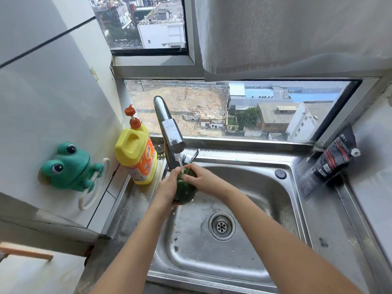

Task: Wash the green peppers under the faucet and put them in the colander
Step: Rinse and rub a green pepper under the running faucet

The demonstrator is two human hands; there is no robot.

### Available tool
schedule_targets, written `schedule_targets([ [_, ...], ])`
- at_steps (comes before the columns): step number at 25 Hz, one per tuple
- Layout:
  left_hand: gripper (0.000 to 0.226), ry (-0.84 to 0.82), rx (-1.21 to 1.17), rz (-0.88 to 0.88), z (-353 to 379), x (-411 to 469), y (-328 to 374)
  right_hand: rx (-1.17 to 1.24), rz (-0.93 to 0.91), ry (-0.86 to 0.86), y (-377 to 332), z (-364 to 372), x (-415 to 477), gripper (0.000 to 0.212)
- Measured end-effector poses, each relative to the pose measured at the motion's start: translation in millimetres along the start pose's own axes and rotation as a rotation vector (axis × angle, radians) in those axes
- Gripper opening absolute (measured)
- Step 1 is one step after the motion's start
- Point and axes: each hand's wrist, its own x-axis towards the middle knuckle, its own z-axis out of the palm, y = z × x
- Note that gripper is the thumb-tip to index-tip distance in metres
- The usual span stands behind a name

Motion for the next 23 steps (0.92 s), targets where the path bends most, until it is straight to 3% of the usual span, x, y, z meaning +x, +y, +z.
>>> schedule_targets([
  [4, 0.026, -0.174, 0.062, -0.033, -12, -3, 6, 0.316, 0.064, -0.343, 0, -40, -3, 0.039],
  [7, 0.027, -0.197, 0.037, 0.047, -10, -6, 6, 0.474, 0.064, -0.407, 0, -43, -1, 0.051],
  [13, 0.020, -0.138, -0.050, 0.121, -7, -9, 5, 0.706, -0.026, -0.192, 10, -14, -3, 0.047],
  [17, 0.021, -0.173, -0.034, 0.151, -8, -5, 1, 0.581, -0.048, -0.026, 8, 0, 3, 0.025],
  [19, 0.023, -0.186, -0.020, 0.184, -3, -3, -5, 0.562, 0.029, 0.108, 1, 2, 8, 0.017],
  [21, 0.024, -0.152, -0.159, 0.100, 5, -6, -6, 0.512, 0.117, 0.217, -6, 7, 16, 0.018],
  [23, 0.025, -0.149, -0.413, -0.093, 8, -5, -3, 0.346, 0.100, 0.317, -11, 18, 19, 0.025],
])
